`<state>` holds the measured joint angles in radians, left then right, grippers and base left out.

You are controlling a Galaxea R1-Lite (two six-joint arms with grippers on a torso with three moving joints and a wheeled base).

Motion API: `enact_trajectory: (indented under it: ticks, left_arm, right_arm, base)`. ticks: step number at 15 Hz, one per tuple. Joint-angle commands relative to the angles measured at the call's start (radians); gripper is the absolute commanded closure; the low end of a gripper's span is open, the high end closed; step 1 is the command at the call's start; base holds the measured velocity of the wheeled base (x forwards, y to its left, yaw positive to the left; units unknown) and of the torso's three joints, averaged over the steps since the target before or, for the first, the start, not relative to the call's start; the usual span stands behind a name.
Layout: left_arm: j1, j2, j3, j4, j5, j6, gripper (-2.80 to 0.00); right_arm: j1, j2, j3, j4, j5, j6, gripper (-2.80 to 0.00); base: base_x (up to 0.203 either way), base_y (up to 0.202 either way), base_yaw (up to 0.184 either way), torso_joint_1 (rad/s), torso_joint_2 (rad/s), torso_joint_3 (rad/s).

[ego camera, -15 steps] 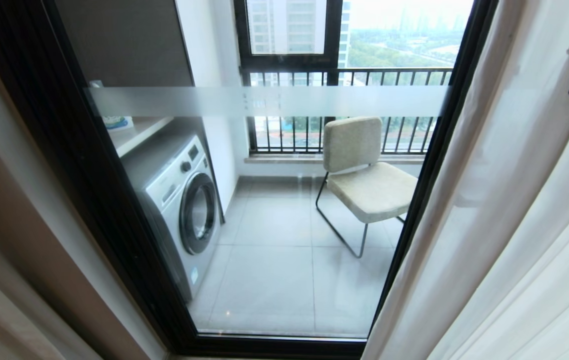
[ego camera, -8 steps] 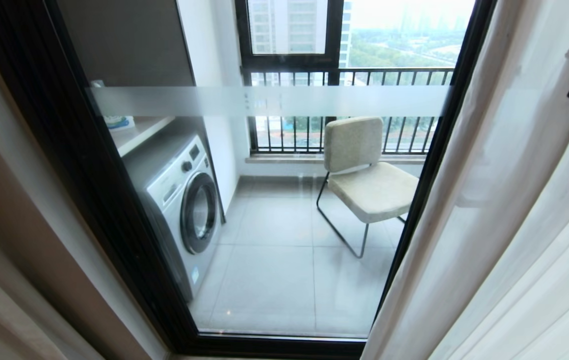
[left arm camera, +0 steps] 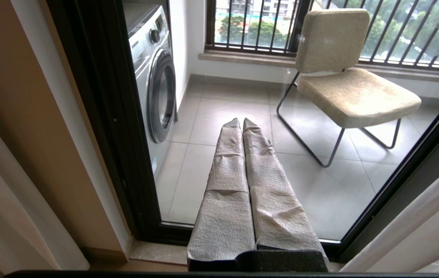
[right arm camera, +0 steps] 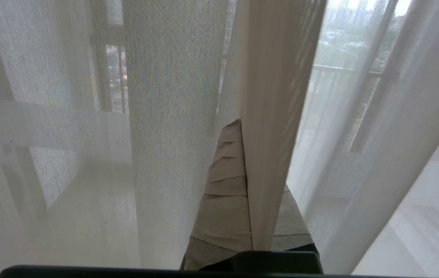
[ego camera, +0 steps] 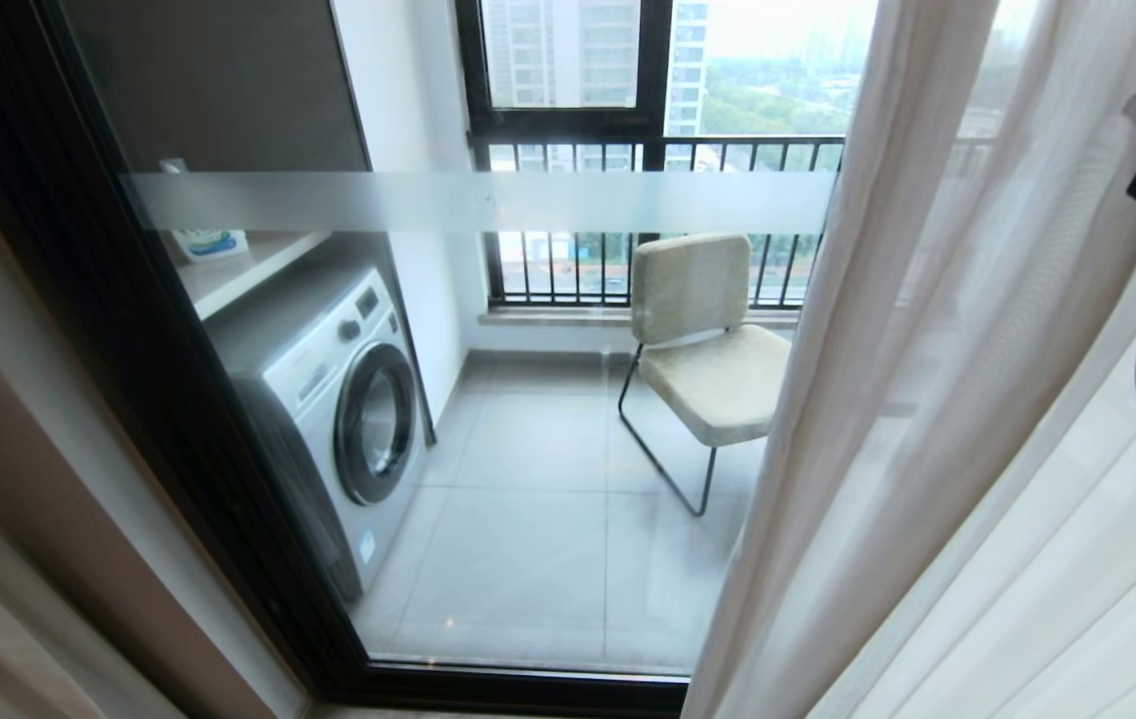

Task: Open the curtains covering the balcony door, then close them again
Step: Pull the inner curtains open on both sides

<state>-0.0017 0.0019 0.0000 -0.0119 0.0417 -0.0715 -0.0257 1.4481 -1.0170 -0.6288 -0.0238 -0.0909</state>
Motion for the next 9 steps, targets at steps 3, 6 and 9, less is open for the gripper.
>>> enact_trajectory:
  ticks: [3,6,9]
  left_arm:
    - [0.0,0.0,0.0,0.0,0.001,-0.001,0.0]
    - [0.0,0.0,0.0,-0.002,0.001,-0.001,0.0]
    - [0.0,0.0,0.0,-0.002,0.001,-0.001,0.0]
  right_arm:
    - [-0.026,-0.003,0.015,-0.007,-0.001,-0.001,0.0]
    - [-0.034,-0.005,0.027,-0.011,-0.001,-0.001,0.0]
    - [-0.045,-0.003,0.031,-0.012,-0.001,-0.001,0.0]
  base:
    - [0.0,-0.19,0.004,0.001,0.0,0.001]
    - [0.0,-0.192,0.003,0.002,0.0,0.003]
    - [0.0,-0.192,0.003,0.003,0.0,-0.001]
